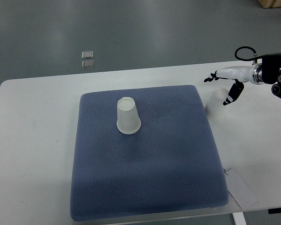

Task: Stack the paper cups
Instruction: 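Close the right hand fingers around the white cup and lift it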

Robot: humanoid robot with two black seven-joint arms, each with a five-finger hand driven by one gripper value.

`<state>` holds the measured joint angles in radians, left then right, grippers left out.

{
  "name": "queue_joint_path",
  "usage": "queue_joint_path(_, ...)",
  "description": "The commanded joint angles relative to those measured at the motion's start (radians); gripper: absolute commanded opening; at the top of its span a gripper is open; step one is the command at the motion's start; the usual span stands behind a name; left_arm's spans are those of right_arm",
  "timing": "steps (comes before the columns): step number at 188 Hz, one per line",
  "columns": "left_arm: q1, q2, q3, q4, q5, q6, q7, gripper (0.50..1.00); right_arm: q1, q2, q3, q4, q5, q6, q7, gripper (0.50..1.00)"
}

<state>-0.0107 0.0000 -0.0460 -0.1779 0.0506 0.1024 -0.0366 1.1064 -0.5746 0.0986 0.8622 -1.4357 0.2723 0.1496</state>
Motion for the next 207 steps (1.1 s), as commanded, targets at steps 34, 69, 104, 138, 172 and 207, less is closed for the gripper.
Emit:
queue_joint_path(34,0.000,0.000,0.000,0.000,0.000,0.000,0.000,1.000,-0.005,0.044,-0.031,-0.038,-0.023,-0.027,0.002,0.903)
queue_joint_path(69,0.000,0.000,0.000,0.000,0.000,0.000,0.000,1.000,-0.008,0.051,-0.057,-0.048,-0.029,-0.027,0.002,0.883)
queue_joint_path(104,0.000,0.000,0.000,0.000,0.000,-0.001,0.000,1.000,-0.019,0.056,-0.062,-0.063,-0.043,-0.028,0.002,0.850)
queue_joint_path(138,0.000,0.000,0.000,0.000,0.000,0.000,0.000,1.000,-0.031,0.073,-0.063,-0.092,-0.063,-0.058,0.008,0.819)
queue_joint_path(172,0.000,0.000,0.000,0.000,0.000,0.000,0.000,1.000,-0.030,0.073,-0.065,-0.095,-0.068,-0.056,0.008,0.768)
queue_joint_path(207,0.000,0.000,0.000,0.000,0.000,-0.001,0.000,1.000,-0.026,0.073,-0.083,-0.100,-0.069,-0.054,0.008,0.662)
